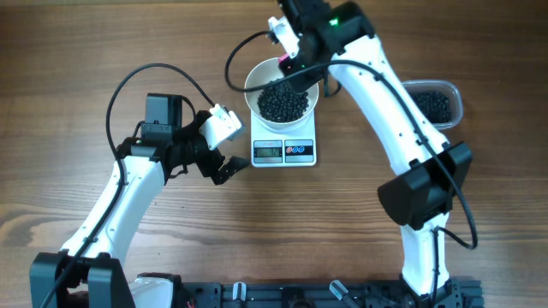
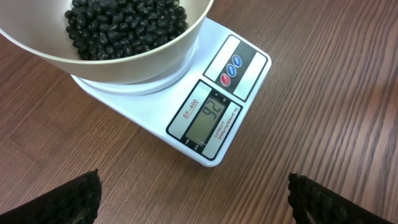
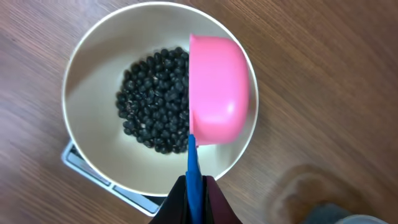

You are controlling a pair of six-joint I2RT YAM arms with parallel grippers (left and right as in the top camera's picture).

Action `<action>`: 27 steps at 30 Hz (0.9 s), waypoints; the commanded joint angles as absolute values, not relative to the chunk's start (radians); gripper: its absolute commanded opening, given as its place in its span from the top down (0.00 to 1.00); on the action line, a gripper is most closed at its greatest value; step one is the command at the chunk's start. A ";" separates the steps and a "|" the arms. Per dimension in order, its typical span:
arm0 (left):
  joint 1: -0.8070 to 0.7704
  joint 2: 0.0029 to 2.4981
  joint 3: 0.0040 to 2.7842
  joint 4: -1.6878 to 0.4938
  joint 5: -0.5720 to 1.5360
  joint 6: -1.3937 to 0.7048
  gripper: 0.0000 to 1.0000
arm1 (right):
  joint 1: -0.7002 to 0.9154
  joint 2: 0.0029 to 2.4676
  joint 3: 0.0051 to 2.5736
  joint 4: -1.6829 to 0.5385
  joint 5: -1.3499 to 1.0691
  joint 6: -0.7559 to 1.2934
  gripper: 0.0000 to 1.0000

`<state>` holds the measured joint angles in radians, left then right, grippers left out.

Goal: Scoop item into bowl and weigh 150g on scale
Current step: 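Move the full scoop over the white bowl and tip beans in, then return the empty scoop with right gripper to the bean tub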

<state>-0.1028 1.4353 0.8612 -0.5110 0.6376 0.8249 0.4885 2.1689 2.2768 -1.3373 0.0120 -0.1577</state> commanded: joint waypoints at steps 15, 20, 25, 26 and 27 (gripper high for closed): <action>-0.105 1.444 0.850 -0.508 0.660 0.822 0.00 | 0.422 2.090 2.304 -1.327 -0.158 -0.127 0.96; -0.105 1.444 0.850 -0.508 0.660 0.822 0.00 | 0.311 2.037 2.304 -1.321 -0.310 -0.102 0.96; -0.105 1.444 0.850 -0.508 0.660 0.822 0.00 | 0.152 1.954 2.304 -1.338 -0.417 -0.077 0.96; -0.105 1.444 0.850 -0.508 0.660 0.822 0.00 | 0.117 1.937 2.304 -1.351 -0.417 -0.076 0.96; -0.105 1.444 0.850 -0.508 0.660 0.822 0.00 | 0.082 1.919 2.304 -1.368 -0.416 -0.078 0.96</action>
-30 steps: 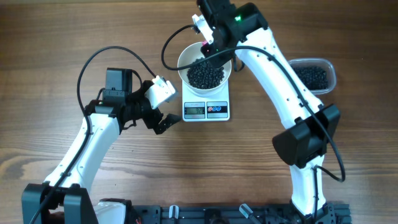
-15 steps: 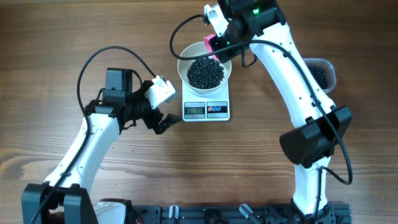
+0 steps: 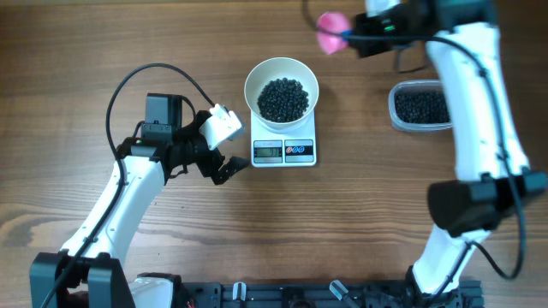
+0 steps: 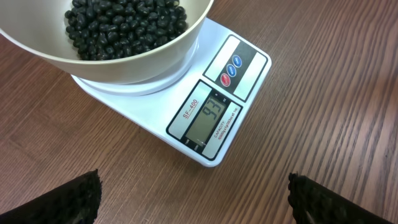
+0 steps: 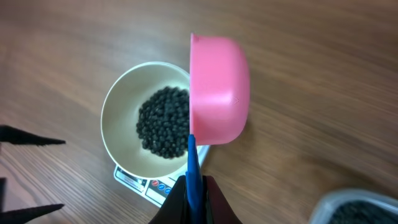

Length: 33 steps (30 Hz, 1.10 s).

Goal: Scoop item into bowl and weigh 150g on scale
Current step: 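Return the empty scoop with right gripper to the bean tub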

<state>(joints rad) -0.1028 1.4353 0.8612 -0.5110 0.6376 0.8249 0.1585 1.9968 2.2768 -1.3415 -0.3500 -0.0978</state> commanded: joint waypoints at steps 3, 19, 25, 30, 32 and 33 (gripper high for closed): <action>-0.105 1.444 0.850 -0.508 0.660 0.822 0.00 | -0.006 1.890 2.304 -1.422 -0.388 -0.079 0.96; -0.105 1.444 0.850 -0.508 0.660 0.822 0.00 | -0.133 1.912 2.137 -1.608 0.018 -0.097 0.96; -0.105 1.444 0.850 -0.508 0.660 0.822 0.00 | -0.133 1.913 1.977 -1.541 0.053 -0.105 0.96; -0.105 1.444 0.850 -0.508 0.660 0.822 0.00 | -0.133 1.915 1.835 -1.424 0.056 -0.117 0.96; -0.105 1.444 0.850 -0.508 0.660 0.822 0.00 | -0.133 1.916 1.790 -1.372 0.055 -0.120 0.96; -0.105 1.444 0.850 -0.508 0.660 0.822 0.00 | -0.133 1.916 1.772 -1.347 0.051 -0.125 0.96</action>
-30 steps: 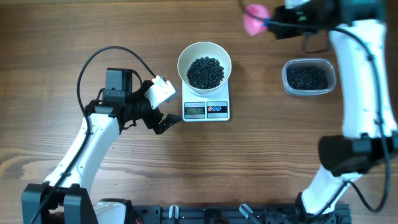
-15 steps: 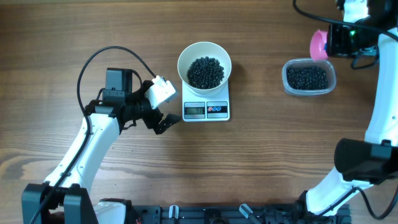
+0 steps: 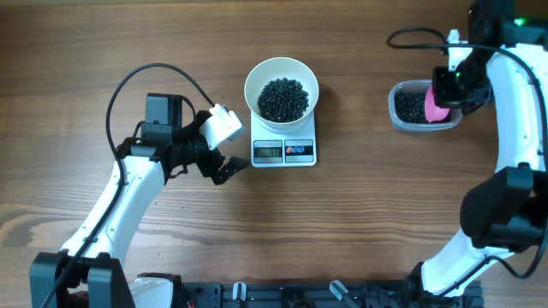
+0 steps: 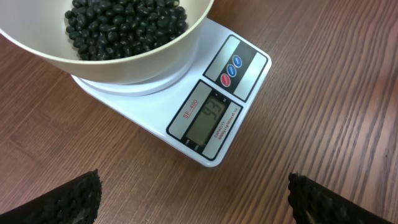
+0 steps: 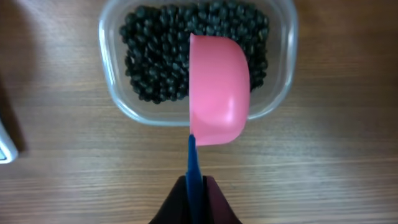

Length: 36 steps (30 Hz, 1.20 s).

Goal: Scoop item into bowl and weigh 150g on scale
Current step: 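Return the empty scoop with right gripper to the bean tub, then dip the pink scoop into the beans and lift it full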

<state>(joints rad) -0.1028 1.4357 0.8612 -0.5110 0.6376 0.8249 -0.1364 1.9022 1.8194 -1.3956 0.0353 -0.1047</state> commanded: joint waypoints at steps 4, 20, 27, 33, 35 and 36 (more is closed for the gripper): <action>-0.105 1.444 0.850 -0.508 0.660 0.822 0.00 | -0.132 1.933 1.723 -1.264 0.007 -0.131 0.96; -0.105 1.444 0.850 -0.508 0.660 0.822 0.00 | -0.099 2.006 1.695 -1.294 -0.160 -0.159 0.96; -0.105 1.444 0.850 -0.508 0.660 0.822 0.00 | -0.101 2.006 1.695 -1.340 -0.255 -0.207 0.96; -0.105 1.444 0.850 -0.508 0.660 0.822 0.00 | -0.153 2.006 1.695 -1.346 -0.294 -0.202 0.96; -0.105 1.444 0.850 -0.508 0.660 0.822 0.00 | -0.177 2.006 1.695 -1.348 -0.295 -0.199 0.96; -0.105 1.444 0.850 -0.508 0.660 0.822 0.00 | -0.194 2.006 1.695 -1.346 -0.299 -0.199 0.96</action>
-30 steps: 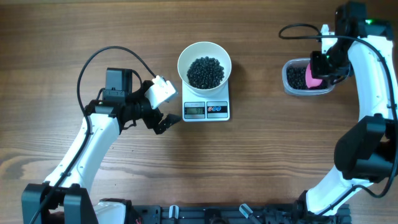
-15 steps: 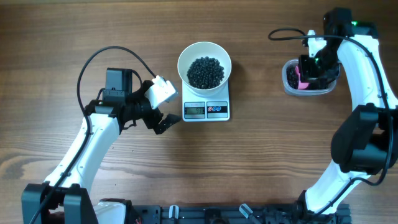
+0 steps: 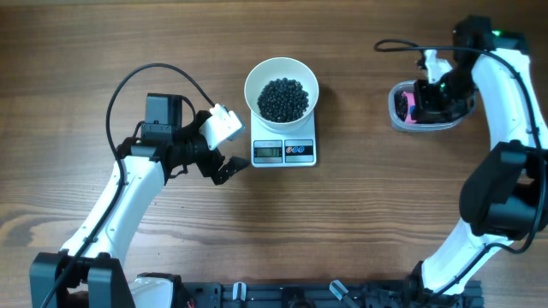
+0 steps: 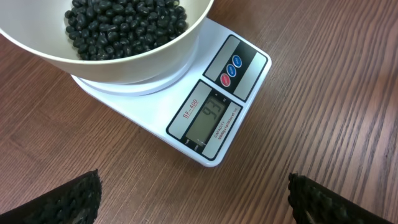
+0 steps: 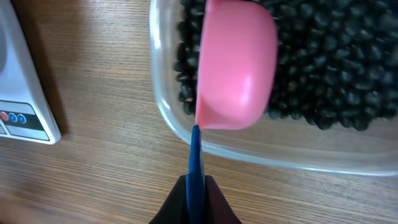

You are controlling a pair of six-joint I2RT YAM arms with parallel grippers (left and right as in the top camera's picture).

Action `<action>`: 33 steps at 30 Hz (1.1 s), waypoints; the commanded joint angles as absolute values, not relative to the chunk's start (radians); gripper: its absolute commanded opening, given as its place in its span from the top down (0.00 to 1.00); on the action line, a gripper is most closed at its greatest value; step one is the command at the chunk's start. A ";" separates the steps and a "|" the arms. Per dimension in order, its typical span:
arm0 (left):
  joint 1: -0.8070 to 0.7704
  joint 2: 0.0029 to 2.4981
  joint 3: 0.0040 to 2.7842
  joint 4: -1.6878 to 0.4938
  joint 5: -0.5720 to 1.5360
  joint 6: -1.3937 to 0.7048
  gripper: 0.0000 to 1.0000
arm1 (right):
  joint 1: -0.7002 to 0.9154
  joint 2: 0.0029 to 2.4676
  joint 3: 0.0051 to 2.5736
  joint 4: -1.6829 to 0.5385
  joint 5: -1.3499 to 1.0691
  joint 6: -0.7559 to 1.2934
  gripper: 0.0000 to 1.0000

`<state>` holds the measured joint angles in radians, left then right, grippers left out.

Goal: Scoop item into bowl and weigh 150g on scale
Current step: 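Dip the pink scoop into the beans and lift it full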

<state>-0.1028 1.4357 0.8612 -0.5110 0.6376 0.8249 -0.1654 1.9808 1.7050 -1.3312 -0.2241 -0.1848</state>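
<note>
A cream bowl [image 3: 282,90] holding black beans [image 3: 282,98] sits on the white scale [image 3: 283,151]; its display [image 4: 207,115] reads 93. My right gripper [image 5: 195,185] is shut on the blue handle of a pink scoop [image 5: 236,65], whose cup is down among the beans at the left end of the clear tub [image 5: 261,152]. The scoop [image 3: 409,106] shows pink inside the tub [image 3: 398,118] in the overhead view. My left gripper [image 3: 221,165] is open just left of the scale, its fingertips [image 4: 74,196] wide apart over bare wood.
The wooden table [image 3: 360,222] carries only the scale and the tub. Black cables loop off both arms, one [image 3: 398,43] above the tub. The arms' base rail [image 3: 325,295] runs along the front edge.
My right gripper has shifted toward the tub's left end and come lower; the scoop was over the beans and is now down in them. The left arm and the 93 reading are unchanged.
The scoop was turned over the bowl with the scale at 92. It then was held clear of the bowl at the upper right, with the reading at 93. Later it was above the tub, and now it sits in the tub's beans.
</note>
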 commanded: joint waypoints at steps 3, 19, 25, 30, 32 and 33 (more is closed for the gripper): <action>-0.105 1.444 0.850 -0.508 0.660 0.822 0.00 | -0.251 2.006 1.695 -1.343 -0.351 -0.210 0.96; -0.105 1.444 0.850 -0.508 0.660 0.822 0.00 | -0.566 2.006 1.695 -1.402 -0.740 -0.424 0.96; -0.105 1.444 0.850 -0.508 0.660 0.822 0.00 | -0.561 2.006 1.695 -1.469 -0.852 -0.497 0.96; -0.105 1.444 0.850 -0.508 0.660 0.822 0.00 | -0.556 2.006 1.695 -1.494 -0.951 -0.512 0.96; -0.105 1.444 0.850 -0.508 0.660 0.822 0.00 | -0.537 2.006 1.695 -1.507 -0.980 -0.524 0.96; -0.105 1.444 0.850 -0.508 0.660 0.822 0.00 | -0.523 2.006 1.695 -1.510 -0.983 -0.523 0.96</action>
